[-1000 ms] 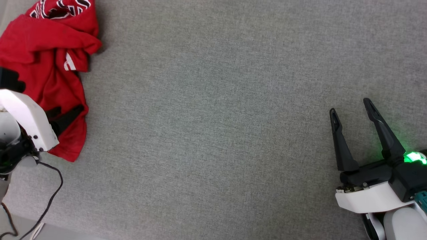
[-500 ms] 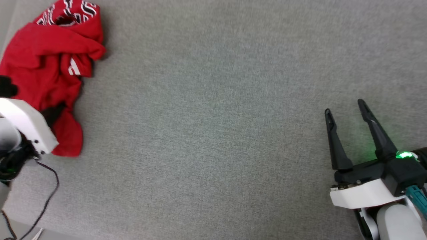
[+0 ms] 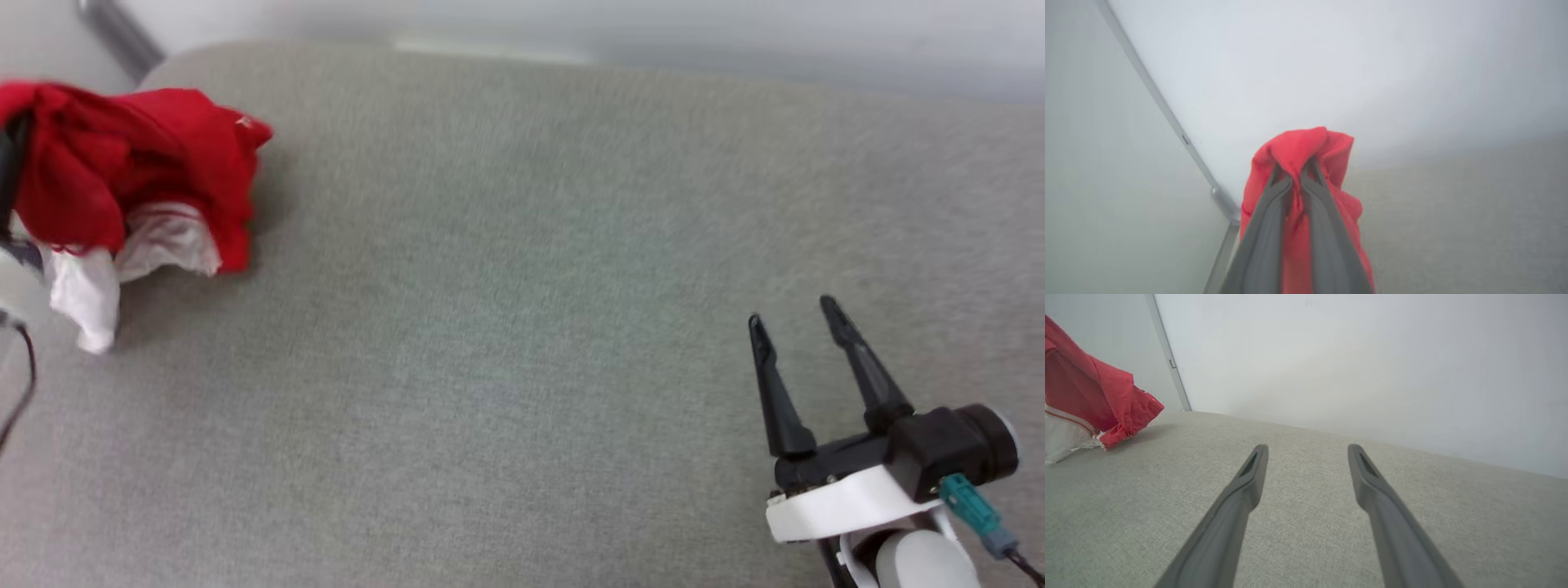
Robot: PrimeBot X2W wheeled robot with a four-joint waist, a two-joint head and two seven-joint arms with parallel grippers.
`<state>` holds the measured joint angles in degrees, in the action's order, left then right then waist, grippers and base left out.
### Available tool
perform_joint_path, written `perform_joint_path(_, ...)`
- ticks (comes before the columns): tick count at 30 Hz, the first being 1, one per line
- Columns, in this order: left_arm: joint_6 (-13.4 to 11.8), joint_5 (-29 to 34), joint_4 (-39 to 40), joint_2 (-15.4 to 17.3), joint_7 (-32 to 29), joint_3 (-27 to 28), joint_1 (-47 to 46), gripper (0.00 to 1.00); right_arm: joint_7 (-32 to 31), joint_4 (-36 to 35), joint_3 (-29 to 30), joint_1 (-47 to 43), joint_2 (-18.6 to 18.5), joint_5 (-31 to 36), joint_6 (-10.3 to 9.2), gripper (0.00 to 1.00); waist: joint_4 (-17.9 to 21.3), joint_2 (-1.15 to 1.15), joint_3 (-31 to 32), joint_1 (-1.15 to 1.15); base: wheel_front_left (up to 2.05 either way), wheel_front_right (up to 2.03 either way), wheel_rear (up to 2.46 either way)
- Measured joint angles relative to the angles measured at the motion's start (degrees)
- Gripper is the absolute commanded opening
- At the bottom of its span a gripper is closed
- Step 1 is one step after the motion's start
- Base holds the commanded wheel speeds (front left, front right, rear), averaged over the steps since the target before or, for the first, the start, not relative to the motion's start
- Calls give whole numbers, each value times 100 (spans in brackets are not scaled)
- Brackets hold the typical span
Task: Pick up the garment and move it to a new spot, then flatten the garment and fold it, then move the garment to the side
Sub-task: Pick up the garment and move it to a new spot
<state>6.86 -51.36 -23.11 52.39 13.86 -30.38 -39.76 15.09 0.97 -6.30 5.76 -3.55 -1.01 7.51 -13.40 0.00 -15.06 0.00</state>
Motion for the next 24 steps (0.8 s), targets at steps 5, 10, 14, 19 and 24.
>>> perform_joint_path(5, -452, 725, 839, -38, 104, 558, -424, 0, 0, 59, -52, -42, 44, -57, 0, 100, 226, 0, 407, 0, 0, 0, 0)
perform_joint_path(10, -679, 1214, 1678, -369, 121, 1199, -533, 0, 0, 81, -123, -33, 54, -238, -1, 100, 612, 0, 599, 0, 0, 0, 0)
perform_joint_path(14, -736, 1180, 1941, -521, 121, 1354, -579, 0, 0, 73, -164, -35, 58, -376, 0, 100, 1003, 0, 696, 0, 0, 0, 0)
perform_joint_path(19, -738, 1307, 2199, -626, 82, 1251, -1002, 0, 0, 7, -144, -25, 58, -523, 0, 100, 1559, 0, 755, 0, 0, 0, 0)
perform_joint_path(24, -736, 1445, 2298, -895, 14, 1026, -1431, 0, 1, -60, -104, -7, 57, -613, 0, 100, 2126, 0, 746, 0, 0, 0, 0)
